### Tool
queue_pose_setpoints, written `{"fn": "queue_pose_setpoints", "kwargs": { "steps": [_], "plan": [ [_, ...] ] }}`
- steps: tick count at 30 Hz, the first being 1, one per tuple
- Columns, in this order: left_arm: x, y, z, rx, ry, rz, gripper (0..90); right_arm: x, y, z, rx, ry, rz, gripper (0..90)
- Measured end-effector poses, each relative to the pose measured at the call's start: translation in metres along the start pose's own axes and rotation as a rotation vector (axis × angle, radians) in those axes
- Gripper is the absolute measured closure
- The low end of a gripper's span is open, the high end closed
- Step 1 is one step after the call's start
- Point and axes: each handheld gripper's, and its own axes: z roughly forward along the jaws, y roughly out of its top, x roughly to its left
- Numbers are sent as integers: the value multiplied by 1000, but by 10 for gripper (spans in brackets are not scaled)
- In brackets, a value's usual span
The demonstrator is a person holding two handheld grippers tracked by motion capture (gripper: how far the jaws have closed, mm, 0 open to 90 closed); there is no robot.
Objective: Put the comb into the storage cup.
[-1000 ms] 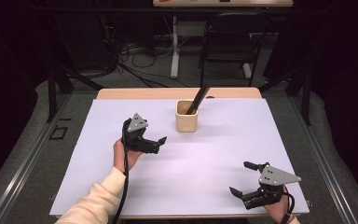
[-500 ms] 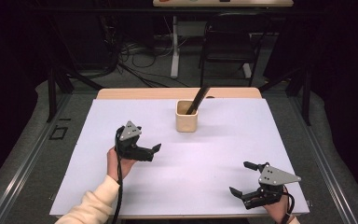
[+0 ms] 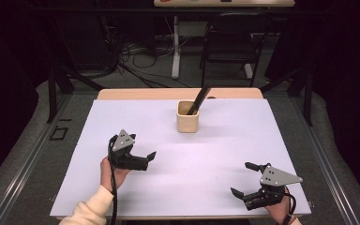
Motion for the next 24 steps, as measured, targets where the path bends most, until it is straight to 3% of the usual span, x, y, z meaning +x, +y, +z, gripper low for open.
{"fn": "queue_pose_setpoints", "kwargs": {
  "steps": [24],
  "plan": [
    [-2, -30, -33, -6, 42, -36, 0, 0, 0, 1, 5, -1, 5, 6]
  ]
}}
